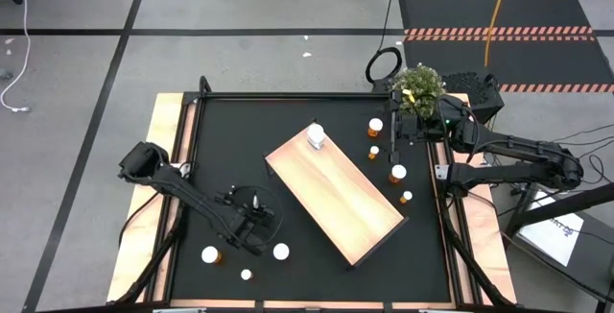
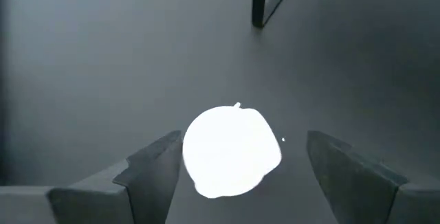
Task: Pick and place medicine bottles onto shelf by color
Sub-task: Put the white pill bottle on the shelf
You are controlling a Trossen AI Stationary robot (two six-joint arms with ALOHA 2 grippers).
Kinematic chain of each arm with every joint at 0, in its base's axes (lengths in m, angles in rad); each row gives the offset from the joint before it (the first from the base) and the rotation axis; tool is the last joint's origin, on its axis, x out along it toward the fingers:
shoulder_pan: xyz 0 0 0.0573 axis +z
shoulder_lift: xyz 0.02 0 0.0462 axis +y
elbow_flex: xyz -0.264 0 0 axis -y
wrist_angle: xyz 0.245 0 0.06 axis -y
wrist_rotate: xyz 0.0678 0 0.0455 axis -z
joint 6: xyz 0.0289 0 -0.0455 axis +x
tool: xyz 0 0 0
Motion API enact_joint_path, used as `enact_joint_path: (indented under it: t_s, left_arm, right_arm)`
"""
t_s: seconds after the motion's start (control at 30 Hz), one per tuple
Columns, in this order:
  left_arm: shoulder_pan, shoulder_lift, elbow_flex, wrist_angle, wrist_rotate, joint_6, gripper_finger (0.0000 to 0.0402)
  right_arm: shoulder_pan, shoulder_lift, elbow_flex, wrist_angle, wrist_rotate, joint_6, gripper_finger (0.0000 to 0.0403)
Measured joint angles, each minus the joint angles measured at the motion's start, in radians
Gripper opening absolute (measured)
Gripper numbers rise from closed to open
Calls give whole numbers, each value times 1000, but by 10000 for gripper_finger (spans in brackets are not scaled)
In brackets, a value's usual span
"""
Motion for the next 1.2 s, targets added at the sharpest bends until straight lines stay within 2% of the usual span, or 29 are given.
enact_joint_path:
  t_s: [0.17,0.33,0.53,0.67,0.93,1.2]
  left_arm:
    - [-18,19,0,0,8,-53,290]
    - [-37,20,0,1,10,-64,248]
    - [-44,17,0,1,9,7,175]
    - [-44,17,0,1,10,94,141]
    - [-41,1,0,-10,11,294,131]
    - [-34,-96,0,-42,23,302,131]
  right_arm:
    - [0,0,0,4,0,-4,283]
    - [0,0,0,6,-1,-18,283]
    - [0,0,0,11,-1,-22,283]
    - [0,0,0,22,-1,-19,283]
    - [0,0,0,12,-1,25,283]
    - [0,0,0,-20,-1,60,283]
